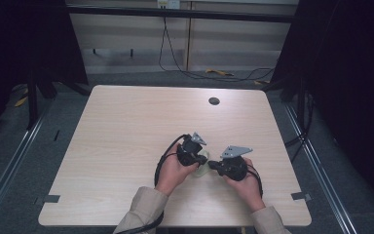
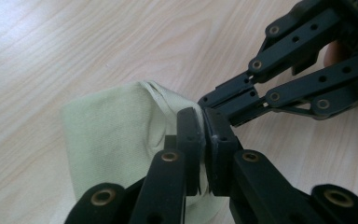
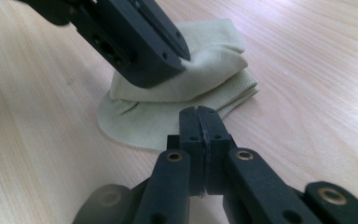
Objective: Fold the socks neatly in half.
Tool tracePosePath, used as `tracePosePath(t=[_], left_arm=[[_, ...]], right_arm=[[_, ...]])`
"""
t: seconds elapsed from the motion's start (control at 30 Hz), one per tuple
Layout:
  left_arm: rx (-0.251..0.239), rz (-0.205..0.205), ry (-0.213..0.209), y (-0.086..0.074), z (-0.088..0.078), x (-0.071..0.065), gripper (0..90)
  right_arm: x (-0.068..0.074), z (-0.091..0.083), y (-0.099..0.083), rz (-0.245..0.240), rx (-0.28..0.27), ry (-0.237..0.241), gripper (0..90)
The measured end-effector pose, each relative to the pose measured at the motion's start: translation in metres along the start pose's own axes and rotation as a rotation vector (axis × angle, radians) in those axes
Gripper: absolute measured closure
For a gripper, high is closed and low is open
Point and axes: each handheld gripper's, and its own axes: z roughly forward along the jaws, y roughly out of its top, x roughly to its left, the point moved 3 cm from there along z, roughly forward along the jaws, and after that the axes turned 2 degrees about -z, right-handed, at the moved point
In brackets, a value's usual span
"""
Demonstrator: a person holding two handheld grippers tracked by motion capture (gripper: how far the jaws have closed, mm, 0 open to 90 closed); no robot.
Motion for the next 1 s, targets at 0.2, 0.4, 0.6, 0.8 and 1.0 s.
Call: tracePosePath(t=[0.2, 0.4, 0.6, 0.8, 1.0], left_arm=[[-0.027, -0.020, -0.023, -0.003, -0.001, -0.002, 78.1], [-0.094, -0.068, -0.024, 0.000, -0.017, 0.004, 68.9], [-0.047, -0.079, 0.046, -0.010, -0.007, 0.017, 72.7], [0.004, -0.039, 0.017, -0.015, 0.021, 0.005, 65.1], [0.010, -0.005, 0.023, -0.013, 0.026, -0.001, 51.6]], right_arm=[[-0.007, -0.007, -0.001, 0.004, -0.010, -0.031, 87.5], [-0.008, -0.006, -0.004, 0.006, 0.005, -0.031, 87.4], [-0.006, -0.004, -0.005, 0.005, 0.012, -0.027, 86.8], [-0.007, -0.002, -0.007, -0.003, 0.020, -0.034, 85.7], [-0.011, -0.007, -0.007, 0.009, 0.007, -0.048, 84.6]])
